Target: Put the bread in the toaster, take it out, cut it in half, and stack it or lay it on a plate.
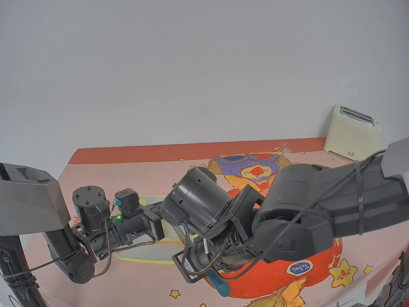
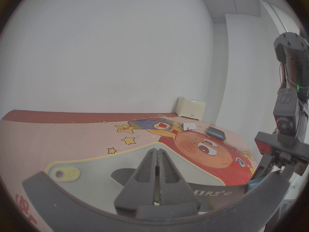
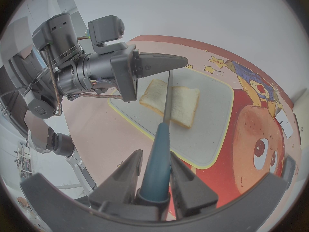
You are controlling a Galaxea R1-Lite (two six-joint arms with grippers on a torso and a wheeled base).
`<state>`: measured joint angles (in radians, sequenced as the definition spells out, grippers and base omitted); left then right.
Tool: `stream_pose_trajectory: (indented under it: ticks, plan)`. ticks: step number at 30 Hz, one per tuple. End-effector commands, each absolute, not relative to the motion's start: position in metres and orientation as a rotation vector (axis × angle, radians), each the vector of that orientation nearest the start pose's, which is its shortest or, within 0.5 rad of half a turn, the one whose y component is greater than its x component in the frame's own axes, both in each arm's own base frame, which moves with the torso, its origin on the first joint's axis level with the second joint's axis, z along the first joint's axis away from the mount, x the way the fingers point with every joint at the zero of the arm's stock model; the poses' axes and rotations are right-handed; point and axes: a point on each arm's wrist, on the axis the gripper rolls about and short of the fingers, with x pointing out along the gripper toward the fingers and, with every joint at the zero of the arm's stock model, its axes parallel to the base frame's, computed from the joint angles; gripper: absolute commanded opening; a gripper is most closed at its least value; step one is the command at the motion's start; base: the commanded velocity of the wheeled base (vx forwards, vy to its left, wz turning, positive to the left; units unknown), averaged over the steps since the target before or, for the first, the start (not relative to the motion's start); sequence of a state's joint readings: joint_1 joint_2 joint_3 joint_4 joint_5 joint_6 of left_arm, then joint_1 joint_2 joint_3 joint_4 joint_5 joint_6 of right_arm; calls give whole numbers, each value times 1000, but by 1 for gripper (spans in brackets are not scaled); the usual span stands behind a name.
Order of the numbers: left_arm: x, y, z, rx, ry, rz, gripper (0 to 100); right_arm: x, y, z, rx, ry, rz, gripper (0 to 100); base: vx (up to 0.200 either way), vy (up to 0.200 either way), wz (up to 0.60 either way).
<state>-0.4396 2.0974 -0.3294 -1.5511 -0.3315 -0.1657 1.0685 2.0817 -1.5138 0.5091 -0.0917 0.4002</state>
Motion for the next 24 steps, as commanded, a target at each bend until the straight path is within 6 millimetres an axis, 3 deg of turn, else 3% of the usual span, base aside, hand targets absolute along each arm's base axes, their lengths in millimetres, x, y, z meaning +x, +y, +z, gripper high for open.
stream_pose_trajectory:
  ticks: [1, 12, 17, 24]
  plan:
    - [261, -131, 54, -148, 262, -751, 0, 186, 335, 133, -284, 1092, 654, 0, 0, 0, 0]
    - [261, -133, 56, -148, 253, -756, 0, 187, 338, 124, -302, 1110, 649, 0, 0, 0, 0]
    - [258, -132, 71, -152, 204, -764, 0, 186, 339, 123, -303, 1113, 651, 0, 0, 0, 0]
    - [256, -134, 74, -165, 199, -775, 0, 186, 340, 120, -308, 1118, 650, 0, 0, 0, 0]
